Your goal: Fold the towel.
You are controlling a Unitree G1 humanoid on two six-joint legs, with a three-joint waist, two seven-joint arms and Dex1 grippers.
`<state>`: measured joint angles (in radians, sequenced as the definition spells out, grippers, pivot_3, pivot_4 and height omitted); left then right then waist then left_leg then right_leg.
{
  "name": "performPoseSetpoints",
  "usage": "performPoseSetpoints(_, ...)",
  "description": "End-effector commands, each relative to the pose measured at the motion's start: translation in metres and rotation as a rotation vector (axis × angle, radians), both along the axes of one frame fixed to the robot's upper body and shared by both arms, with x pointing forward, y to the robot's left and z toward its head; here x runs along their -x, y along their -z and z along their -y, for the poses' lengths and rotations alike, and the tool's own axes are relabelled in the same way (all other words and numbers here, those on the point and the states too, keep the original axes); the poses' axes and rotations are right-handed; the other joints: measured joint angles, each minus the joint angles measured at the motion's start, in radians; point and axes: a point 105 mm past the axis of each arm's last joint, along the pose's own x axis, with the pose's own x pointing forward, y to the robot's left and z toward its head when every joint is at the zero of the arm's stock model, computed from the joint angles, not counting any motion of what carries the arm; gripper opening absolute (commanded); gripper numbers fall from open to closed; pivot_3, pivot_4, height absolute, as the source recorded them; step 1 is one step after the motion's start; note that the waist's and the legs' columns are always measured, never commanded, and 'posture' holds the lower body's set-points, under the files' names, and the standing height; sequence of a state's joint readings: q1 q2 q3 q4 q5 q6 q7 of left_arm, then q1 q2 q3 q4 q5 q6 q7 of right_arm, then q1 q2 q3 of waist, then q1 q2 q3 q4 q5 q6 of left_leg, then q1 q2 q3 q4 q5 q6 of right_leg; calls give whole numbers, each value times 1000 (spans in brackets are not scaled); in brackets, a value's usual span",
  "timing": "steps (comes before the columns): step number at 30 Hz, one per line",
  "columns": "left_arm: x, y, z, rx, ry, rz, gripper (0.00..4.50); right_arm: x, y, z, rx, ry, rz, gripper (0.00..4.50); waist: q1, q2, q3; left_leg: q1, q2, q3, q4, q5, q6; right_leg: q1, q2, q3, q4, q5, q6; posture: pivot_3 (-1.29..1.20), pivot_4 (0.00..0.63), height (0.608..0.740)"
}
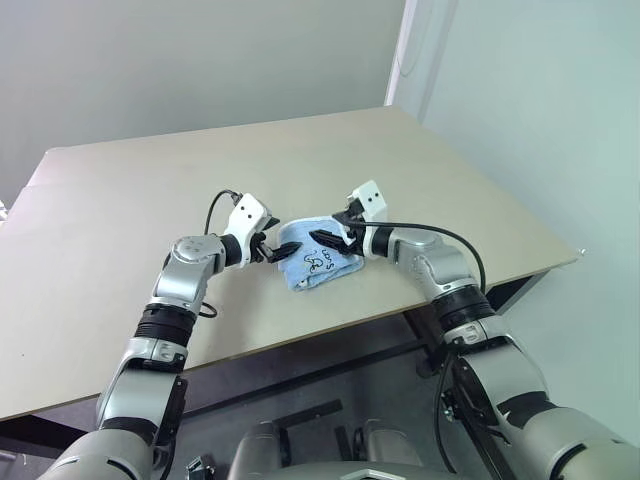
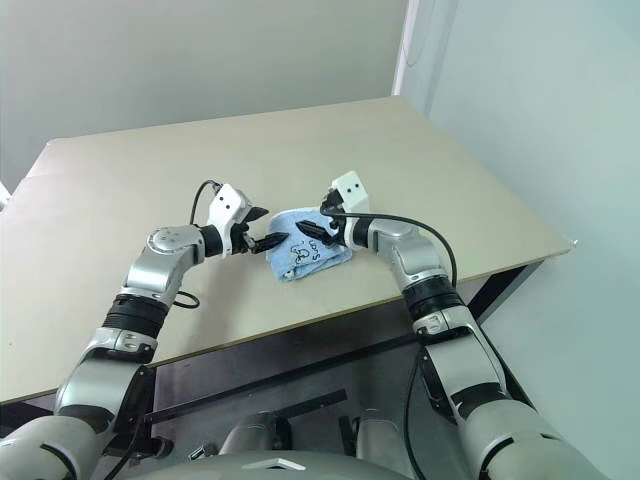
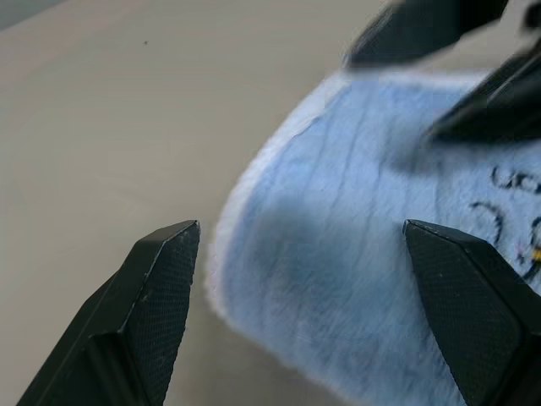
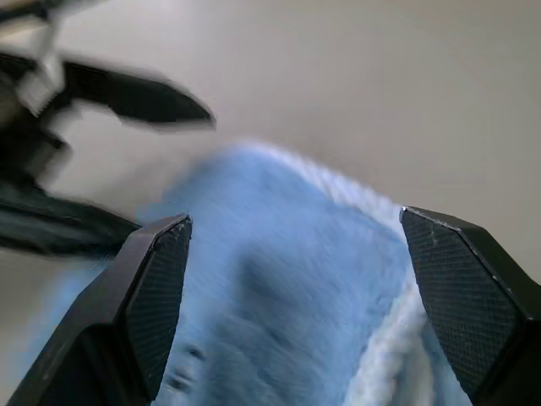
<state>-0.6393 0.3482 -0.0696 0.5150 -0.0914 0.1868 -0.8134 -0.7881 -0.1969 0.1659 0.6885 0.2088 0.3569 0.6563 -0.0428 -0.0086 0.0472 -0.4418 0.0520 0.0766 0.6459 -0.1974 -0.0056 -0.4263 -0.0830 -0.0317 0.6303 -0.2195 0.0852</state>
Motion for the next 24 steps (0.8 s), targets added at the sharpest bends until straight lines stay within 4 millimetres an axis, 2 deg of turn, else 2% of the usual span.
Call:
performPoseSetpoints(1,-7,-3,8,-11,-13,47,4067,1,27,-7,95,-1,-6,4133,-2,0,0,0,0,0,0,0,0,0,0,0,0,0,0,0,0,740)
performPoseSetpoints(4,-11,-2,12,-1,-22,46,4067,3,47,-5,160,13,-33,4133,-6,0,-1,1,0,0,0,0,0,0,1,0,1,1,2,0,0,740)
performPoseSetpoints(7,-13,-1,14,3,-21,46,4067,-1,49,0,183,43,-15,4133,-7,0,-1,5,0,0,0,0,0,3,1,1,1,1,0,0,0,740)
performPoseSetpoints(9,-13,0,15,3,-19,47,4067,-7,37,1,135,59,16,4133,-7,0,-1,9,0,-1,0,-1,-2,8,1,1,1,1,0,0,0,740)
performPoseSetpoints(11,-14,-3,15,20,-23,53,4067,-14,14,5,39,77,54,4133,-5,1,-1,15,1,-1,-1,-2,-3,14,1,0,0,1,-1,0,0,740)
performPoseSetpoints(14,-16,-8,12,39,-30,66,4067,-16,-13,14,-72,64,88,4133,-2,1,0,15,1,0,-1,-2,-3,14,0,0,-1,1,-1,0,0,740)
performPoseSetpoints(18,-18,-15,1,46,-46,75,4067,-5,-49,21,-202,0,135,4133,-2,1,0,14,1,0,-2,-2,-3,12,0,0,-1,1,-1,0,0,740)
performPoseSetpoints(19,-19,-16,-3,45,-53,77,4104,0,-58,23,-237,-22,138,4299,-3,1,0,14,1,0,-4,-2,-3,11,0,0,-1,1,-1,0,0,740)
performPoseSetpoints(20,-19,-18,-7,40,-60,82,4119,4,-65,25,-248,-30,155,4496,-3,1,0,13,1,1,-5,-2,-3,10,0,1,-1,1,-1,0,0,740)
performPoseSetpoints(24,-16,-23,-20,33,-57,81,4119,22,-89,24,-207,-94,252,4496,-2,1,0,13,1,2,-13,-1,-3,4,0,1,-1,0,0,0,0,740)
